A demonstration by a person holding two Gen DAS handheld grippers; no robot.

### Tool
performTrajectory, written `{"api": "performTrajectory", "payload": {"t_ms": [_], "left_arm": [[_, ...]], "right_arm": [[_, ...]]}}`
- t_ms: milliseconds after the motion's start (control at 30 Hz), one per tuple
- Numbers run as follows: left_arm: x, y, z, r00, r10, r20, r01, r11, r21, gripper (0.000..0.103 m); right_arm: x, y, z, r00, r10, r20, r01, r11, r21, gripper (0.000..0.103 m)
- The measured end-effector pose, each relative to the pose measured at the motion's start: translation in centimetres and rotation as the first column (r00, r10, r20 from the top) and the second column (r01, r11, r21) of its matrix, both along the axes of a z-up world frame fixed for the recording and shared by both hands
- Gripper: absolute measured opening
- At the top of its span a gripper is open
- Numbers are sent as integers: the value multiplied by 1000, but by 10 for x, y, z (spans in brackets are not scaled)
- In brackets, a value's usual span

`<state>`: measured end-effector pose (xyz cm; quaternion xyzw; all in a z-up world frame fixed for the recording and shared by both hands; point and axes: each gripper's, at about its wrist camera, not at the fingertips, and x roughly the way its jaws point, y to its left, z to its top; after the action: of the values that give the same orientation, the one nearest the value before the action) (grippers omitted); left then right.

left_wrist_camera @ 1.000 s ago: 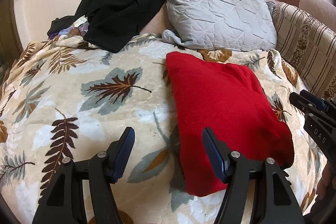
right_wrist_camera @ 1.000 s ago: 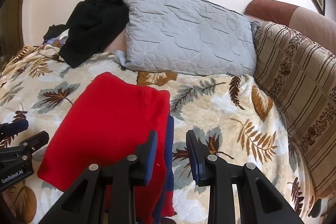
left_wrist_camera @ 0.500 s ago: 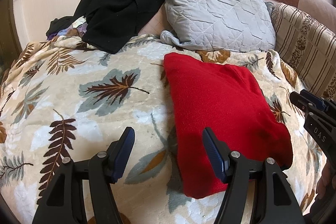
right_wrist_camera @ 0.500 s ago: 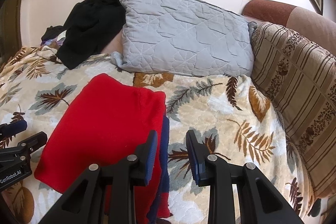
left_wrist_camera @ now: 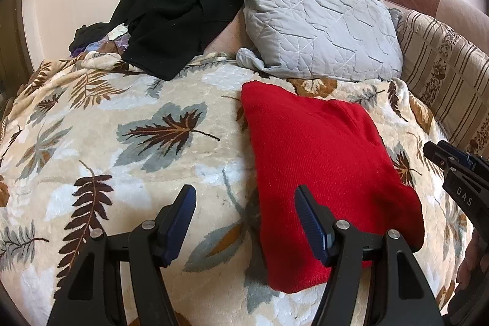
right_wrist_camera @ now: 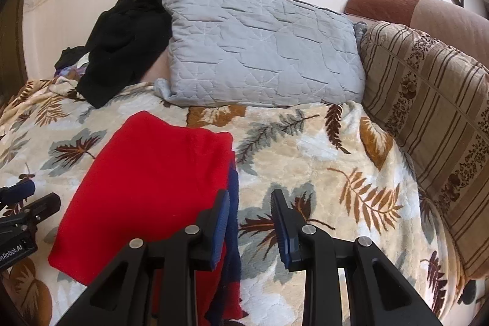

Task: Fold small clothes
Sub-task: 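Move both open grippers down to the edges of the red bundle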

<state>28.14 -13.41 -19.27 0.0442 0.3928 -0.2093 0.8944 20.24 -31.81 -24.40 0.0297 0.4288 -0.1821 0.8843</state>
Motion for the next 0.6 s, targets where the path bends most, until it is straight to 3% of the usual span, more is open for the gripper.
{"api": "performTrajectory", "payload": {"t_ms": [200, 267, 333, 367, 600], "left_arm": [[2, -5, -2, 1000, -3, -7, 3, 1000, -1, 68], [3, -7, -4, 1000, -6, -16, 6, 1000, -3, 71], [4, -8, -5, 1000, -1, -19, 0, 1000, -2, 75], [4, -9, -6, 1000, 2, -18, -2, 1000, 2, 75], [5, -7, -6, 1000, 26, -5, -26, 1000, 18, 75]], "right_arm": [[-1, -6, -2, 1000, 7, 8, -7, 1000, 12, 32], [-2, -11, -4, 1000, 23, 19, -24, 998, 64, 34], [-3, -20, -8, 999, 31, 30, -35, 987, 154, 61], [-5, -23, -8, 998, 27, 52, -36, 982, 188, 81], [-9, -32, -4, 995, 5, 100, -30, 968, 249, 81]]}}
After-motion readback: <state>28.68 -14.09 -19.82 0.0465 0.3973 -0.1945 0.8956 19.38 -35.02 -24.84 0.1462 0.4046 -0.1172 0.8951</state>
